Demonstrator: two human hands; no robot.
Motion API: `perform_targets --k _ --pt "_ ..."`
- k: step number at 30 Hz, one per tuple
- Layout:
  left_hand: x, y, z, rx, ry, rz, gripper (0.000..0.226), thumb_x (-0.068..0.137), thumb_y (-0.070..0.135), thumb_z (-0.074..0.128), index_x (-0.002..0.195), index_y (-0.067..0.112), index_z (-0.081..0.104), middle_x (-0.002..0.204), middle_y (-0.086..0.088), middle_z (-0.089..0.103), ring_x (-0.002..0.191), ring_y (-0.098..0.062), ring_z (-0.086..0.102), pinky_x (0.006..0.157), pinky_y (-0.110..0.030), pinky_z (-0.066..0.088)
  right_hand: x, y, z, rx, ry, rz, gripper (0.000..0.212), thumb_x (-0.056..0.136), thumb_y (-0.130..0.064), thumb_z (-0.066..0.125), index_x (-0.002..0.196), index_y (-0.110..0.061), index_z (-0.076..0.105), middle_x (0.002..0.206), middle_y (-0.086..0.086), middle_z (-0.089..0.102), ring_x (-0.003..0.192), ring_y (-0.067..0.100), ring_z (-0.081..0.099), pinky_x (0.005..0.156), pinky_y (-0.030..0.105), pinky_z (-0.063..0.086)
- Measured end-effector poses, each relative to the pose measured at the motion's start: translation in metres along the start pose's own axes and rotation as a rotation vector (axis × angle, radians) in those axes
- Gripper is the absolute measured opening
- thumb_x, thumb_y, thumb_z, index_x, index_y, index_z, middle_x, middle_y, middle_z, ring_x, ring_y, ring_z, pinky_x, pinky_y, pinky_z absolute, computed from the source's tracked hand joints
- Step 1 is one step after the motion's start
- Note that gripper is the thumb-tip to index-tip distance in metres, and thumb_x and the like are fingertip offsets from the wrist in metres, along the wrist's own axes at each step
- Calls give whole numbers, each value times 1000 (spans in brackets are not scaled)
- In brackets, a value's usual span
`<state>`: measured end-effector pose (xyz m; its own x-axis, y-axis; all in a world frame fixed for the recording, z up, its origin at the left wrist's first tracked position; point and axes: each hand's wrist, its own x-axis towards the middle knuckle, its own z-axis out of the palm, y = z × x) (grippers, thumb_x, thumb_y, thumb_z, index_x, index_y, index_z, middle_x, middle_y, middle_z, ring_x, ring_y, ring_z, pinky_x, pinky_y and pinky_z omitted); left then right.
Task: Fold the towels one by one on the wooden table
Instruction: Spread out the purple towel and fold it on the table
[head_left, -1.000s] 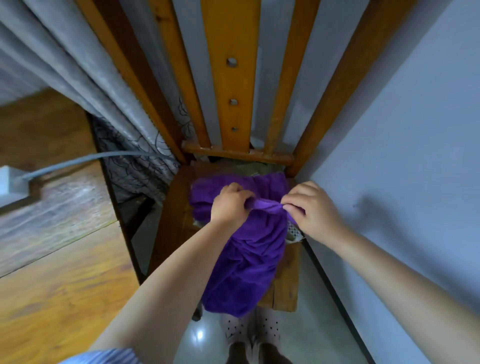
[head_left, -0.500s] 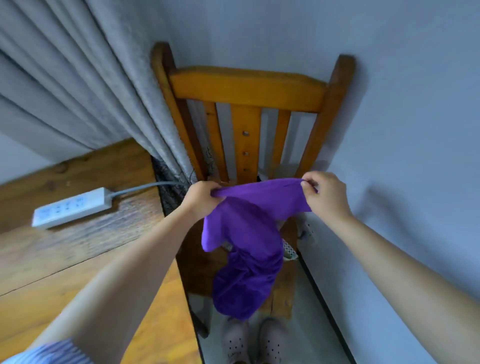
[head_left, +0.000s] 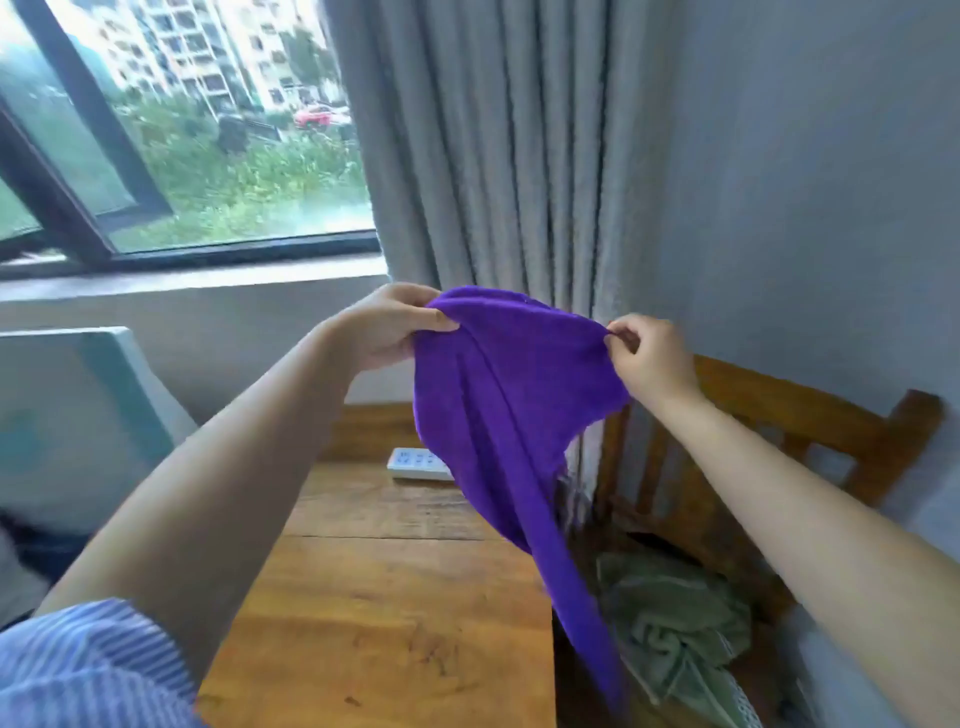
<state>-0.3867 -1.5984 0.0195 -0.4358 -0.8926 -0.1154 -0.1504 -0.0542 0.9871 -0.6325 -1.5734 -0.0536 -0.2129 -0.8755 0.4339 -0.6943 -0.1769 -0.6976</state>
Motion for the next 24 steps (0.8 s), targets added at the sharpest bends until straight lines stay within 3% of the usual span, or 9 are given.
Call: perform_targets --k 4,7,10,12,15,19,22,24 --pt "-57 39 -68 -135 219 272 51 88 -12 36 63 10 75 62 0 72 57 -8 68 60 -18 56 6 -94 33 36 8 -159 17 84 -7 56 95 -1 67 95 22 69 96 37 60 84 44 45" --pt "-95 58 -112 -196 358 425 55 91 -8 36 56 12 74 55 2 70 51 -7 66 52 -16 53 -3 -162 62 71 -1 -238 17 84 -9 56 95 -2 67 98 19 69 98 36 59 87 45 44" --pt "-126 66 -151 -220 522 499 53 91 -3 41 50 14 70 45 5 63 40 -6 58 42 -14 45 -15 -217 93 112 -23 -278 18 84 -8 55 97 -4 67 99 18 69 98 36 59 90 45 43" --pt "-145 64 -178 -214 597 511 44 90 -3 44 56 11 68 44 5 62 39 -6 57 42 -14 45 -26 -245 117 122 -39 -288 19 85 -8 55 98 -3 67 100 19 69 99 36 58 90 45 44" --pt "-167 42 -214 -207 681 462 25 89 -6 46 74 7 61 49 5 65 47 -7 60 51 -19 49 -42 -263 155 87 -105 -263 18 85 -9 53 96 -3 67 98 19 68 98 36 57 89 44 43" --pt "-175 -20 -256 -58 734 270 21 86 -10 48 80 3 62 53 7 66 50 -4 60 56 -18 51 -70 -252 205 0 -221 -164 18 85 -10 53 94 -4 67 98 18 69 97 34 59 85 36 42" --pt "-173 -82 -265 218 713 62 27 83 -11 47 106 -8 61 72 -1 64 57 0 57 63 -16 48 -97 -226 236 -66 -377 -103 17 82 -6 55 91 -1 68 96 20 69 94 33 61 76 30 37" --pt "-169 -125 -264 392 635 -53 33 81 -10 48 111 -4 62 93 -14 68 74 -11 60 73 -20 46 -113 -204 252 -119 -521 -53 17 81 -3 54 92 0 67 97 19 69 96 32 60 70 27 32"
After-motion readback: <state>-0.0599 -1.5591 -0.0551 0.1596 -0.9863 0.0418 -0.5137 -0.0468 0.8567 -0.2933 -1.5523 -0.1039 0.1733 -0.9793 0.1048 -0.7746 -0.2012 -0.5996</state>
